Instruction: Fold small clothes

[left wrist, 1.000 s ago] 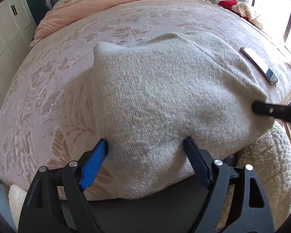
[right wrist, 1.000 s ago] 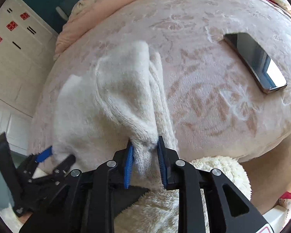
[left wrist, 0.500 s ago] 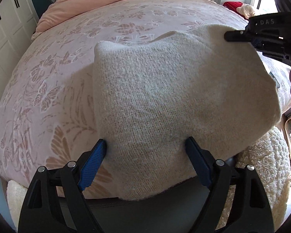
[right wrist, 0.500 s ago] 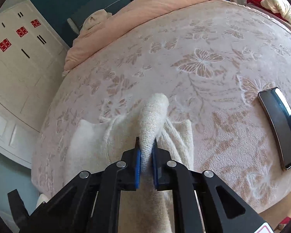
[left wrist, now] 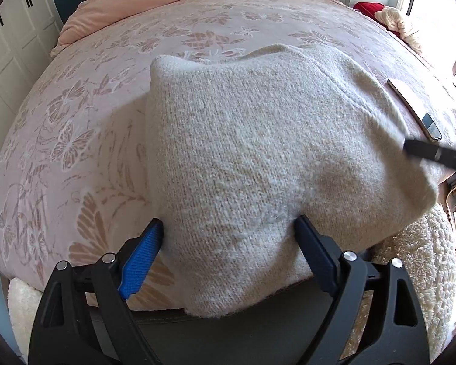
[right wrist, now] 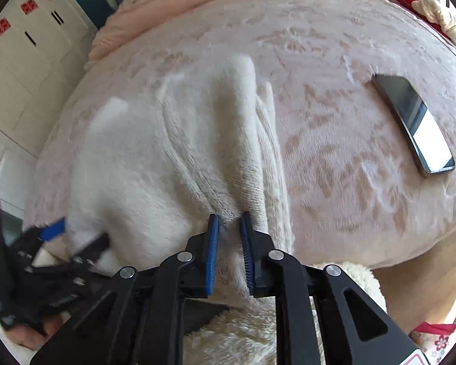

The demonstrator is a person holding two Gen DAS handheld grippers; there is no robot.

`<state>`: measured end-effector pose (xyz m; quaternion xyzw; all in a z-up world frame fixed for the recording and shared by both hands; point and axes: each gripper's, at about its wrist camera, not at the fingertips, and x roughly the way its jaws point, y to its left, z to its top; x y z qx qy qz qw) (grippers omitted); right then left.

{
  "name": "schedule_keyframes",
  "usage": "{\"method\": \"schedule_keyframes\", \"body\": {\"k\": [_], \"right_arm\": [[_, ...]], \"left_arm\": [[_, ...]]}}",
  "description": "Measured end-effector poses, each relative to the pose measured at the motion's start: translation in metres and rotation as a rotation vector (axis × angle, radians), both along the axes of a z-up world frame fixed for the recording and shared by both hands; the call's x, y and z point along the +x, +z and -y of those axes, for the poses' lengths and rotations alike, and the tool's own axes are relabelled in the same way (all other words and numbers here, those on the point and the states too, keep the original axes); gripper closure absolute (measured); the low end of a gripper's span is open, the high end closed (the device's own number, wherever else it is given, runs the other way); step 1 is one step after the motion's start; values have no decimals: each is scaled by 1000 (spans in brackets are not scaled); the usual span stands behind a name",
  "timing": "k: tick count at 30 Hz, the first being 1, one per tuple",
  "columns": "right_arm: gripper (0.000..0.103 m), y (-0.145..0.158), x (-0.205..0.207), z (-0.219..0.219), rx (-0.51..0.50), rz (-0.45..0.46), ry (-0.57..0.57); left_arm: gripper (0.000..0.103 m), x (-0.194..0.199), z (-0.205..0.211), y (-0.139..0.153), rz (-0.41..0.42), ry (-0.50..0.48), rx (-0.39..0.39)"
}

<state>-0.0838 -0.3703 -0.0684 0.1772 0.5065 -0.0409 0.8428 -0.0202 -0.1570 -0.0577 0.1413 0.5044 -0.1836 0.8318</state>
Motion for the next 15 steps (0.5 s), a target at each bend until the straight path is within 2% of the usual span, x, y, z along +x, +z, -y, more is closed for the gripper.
{"method": "schedule_keyframes", "body": {"k": [2,5,7,9,11,12,13,15], "right_arm": [[93,16,0,0,-20,11,-13],[78,44,-6,8,4,82,-69],[37,51,-12,15,16,118,-115],[31,44,-12,20,17,105,-128],[30,27,-4,21,55,51,-120],[30,18,1,22,82,30,-118],[30,9,6,22,106,10,-116],[26,-7,16,18,143,-31,-119]], "left_arm": [[17,-1,0,-1,-3,1,5],[17,-3,0,1,5,-3,16],[18,-2,-5,6,-10,16,-7],[18,0,-12,14,-22,44,-60],[9,4,-25,25,-11,86,-140],[8,7,-33,29,-2,120,-169],[6,12,-39,29,-2,150,-186],[6,28,-45,19,-55,197,-185]]}}
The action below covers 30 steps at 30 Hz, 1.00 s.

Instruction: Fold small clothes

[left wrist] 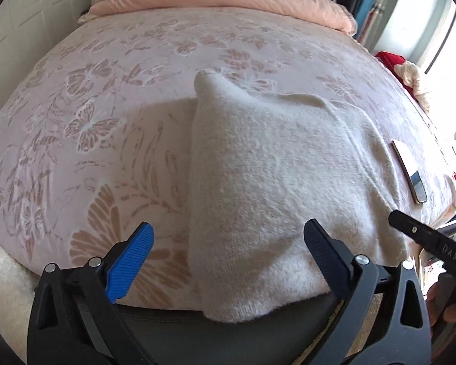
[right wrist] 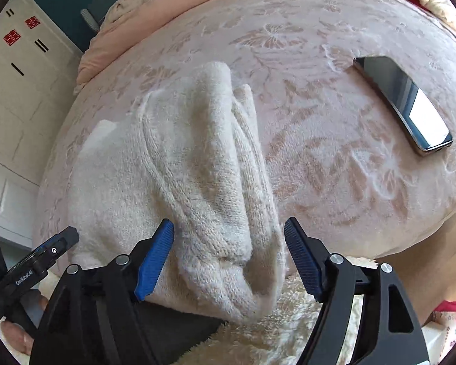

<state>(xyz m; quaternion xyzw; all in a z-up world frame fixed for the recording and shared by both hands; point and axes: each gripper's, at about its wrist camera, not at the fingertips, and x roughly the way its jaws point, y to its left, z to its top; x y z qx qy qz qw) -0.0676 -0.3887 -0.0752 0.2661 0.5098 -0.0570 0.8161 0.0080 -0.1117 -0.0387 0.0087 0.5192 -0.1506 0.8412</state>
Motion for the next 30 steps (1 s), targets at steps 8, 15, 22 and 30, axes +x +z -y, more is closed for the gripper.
{"method": "schedule_keyframes", "body": {"k": [8,15,22,30], "right_arm": [[5,-30,15,5,136,5,-31],[5,-33,18,2,147,12,-23],[5,-37,28,5,154,27,-17],[9,-36,38,8,169,49,-10]], "left_arm": [[5,30,13,-32,-164,20,-78],[5,41,31,-42,-224,16,-94],[5,51,29,-54,-282,16,-160],[5,55,39,-57,-244,-1,-163]]}}
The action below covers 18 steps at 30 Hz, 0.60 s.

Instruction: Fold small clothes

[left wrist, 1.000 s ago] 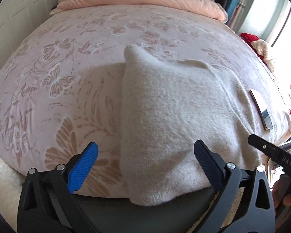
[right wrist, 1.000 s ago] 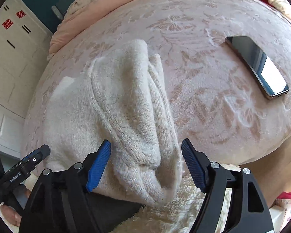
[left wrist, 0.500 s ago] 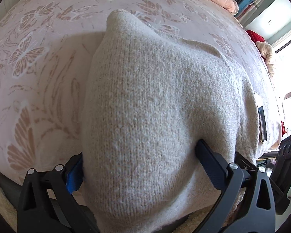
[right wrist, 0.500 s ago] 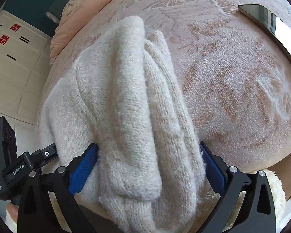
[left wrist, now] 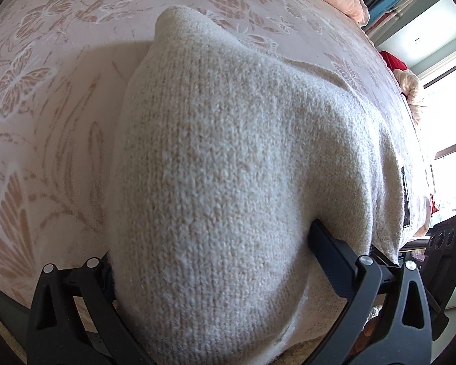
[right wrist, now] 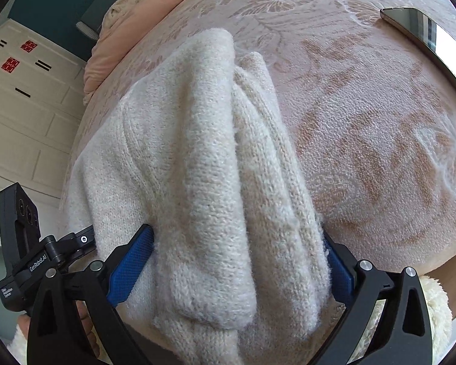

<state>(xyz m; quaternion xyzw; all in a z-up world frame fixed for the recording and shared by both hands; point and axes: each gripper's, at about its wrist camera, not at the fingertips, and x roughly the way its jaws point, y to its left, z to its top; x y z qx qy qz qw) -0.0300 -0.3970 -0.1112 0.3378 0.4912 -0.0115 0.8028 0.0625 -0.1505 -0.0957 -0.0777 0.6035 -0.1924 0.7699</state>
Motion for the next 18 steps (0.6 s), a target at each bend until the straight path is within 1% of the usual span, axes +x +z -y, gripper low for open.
{"method": "schedule_keyframes", "body": {"k": [1,2,3,4,5,6,8,11,14,18], "right_arm": [[28,2,-1,1,22,17,2],[40,3,-4,2,53,23,-4],[52,5,-6,4,75,23,-19],[61,8,-10,5,93,29,-33],[64,12,-14,6,110,38,-50],[66,17,-18,5,125,49,-67],[67,31,-27,1,138,76,-92],[68,59,-41,-6,138,125,-111],[69,94,-56,-6,112,187,-129],[69,151,-75,5,81,318,-156]], "left_arm": [[5,-1,-2,1,-3,-7,-7],[5,-2,-5,2,-12,-12,-20],[8,-3,-7,4,-25,-15,-35],[16,-4,-10,7,-36,-23,-51],[25,-5,-12,11,-43,-29,-57],[31,-7,-13,17,-42,-40,-55],[48,-12,-12,32,-23,-75,-33],[55,-22,-8,61,23,-120,-37],[57,-33,-2,92,78,-165,-52],[58,-47,4,144,175,-220,-100]]}}
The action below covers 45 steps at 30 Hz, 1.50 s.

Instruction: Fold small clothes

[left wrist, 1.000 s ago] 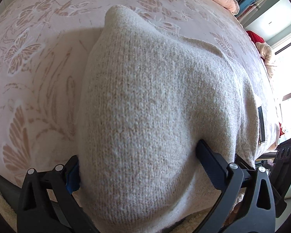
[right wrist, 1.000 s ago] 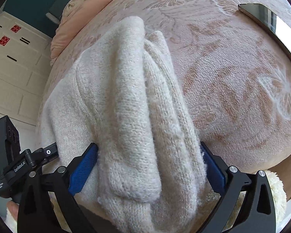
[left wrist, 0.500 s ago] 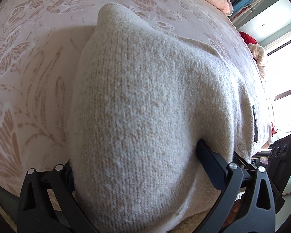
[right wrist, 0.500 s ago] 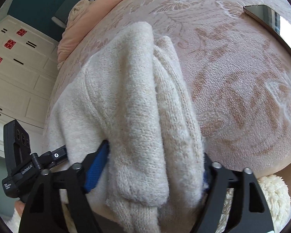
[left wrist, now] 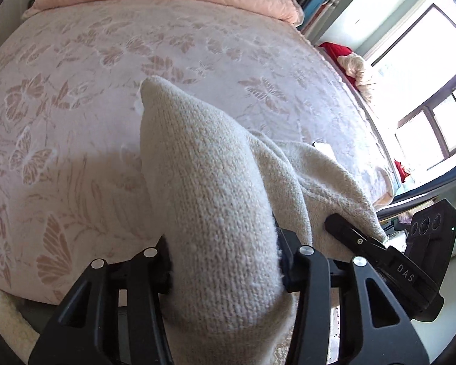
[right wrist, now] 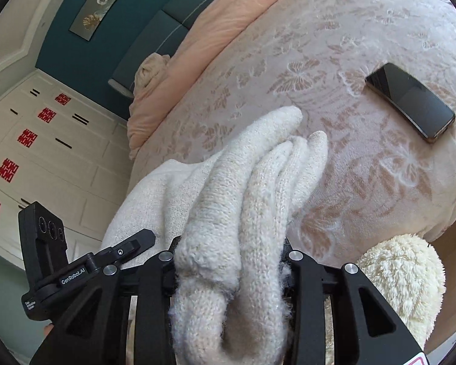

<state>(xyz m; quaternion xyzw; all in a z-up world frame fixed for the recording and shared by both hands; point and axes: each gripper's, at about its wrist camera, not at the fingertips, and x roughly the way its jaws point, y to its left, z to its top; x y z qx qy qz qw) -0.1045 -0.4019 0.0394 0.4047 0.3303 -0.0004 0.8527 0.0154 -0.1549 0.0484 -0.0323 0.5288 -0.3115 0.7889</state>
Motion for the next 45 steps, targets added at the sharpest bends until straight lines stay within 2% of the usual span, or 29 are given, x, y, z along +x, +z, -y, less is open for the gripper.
{"method": "schedule_keyframes", "body": {"k": [4,9,13,16,21,25,27,29,32,34,36,38,39,40,41,42,43,45], "right_arm": [[69,69,-15,4,-75,166,-41],[69,164,-32,-5,-196,398,-71],[69,239,-47,-24,-295,580,-59],[68,283,-48,-44,-345,692,-27],[68,326,-31,-86,-376,797,46],[68,327,1,-119,-362,792,114],[68,316,20,-134,-355,757,142],[67,291,44,-145,-336,691,169],[60,215,86,-155,-296,517,202],[54,137,110,-158,-298,335,196],[51,53,119,-159,-304,117,184],[51,-13,106,-154,-327,-54,154],[51,-34,97,-153,-318,-103,153],[51,-49,90,-150,-300,-138,147],[51,-57,84,-147,-274,-155,145],[49,-63,82,-144,-250,-160,141],[42,-67,83,-142,-236,-168,139],[34,-70,92,-139,-209,-166,137]], "left_arm": [[57,-8,9,64,141,-51,-64],[57,-23,12,164,360,-105,-165],[57,-40,-2,240,549,-137,-257],[56,-51,-25,288,670,-135,-330],[54,-55,-76,337,836,-106,-410],[53,-43,-119,348,869,-62,-434],[52,-31,-139,340,857,-41,-439],[51,-13,-158,321,811,-17,-453],[49,24,-183,266,691,35,-449],[44,51,-196,211,581,87,-416],[38,73,-208,136,420,161,-340],[36,82,-220,53,253,245,-226],[36,79,-228,15,191,289,-155],[36,72,-237,-14,152,317,-100],[36,65,-248,-36,120,336,-78],[36,56,-257,-53,91,347,-76],[35,50,-263,-64,65,360,-84],[32,46,-271,-77,17,387,-119]]}}
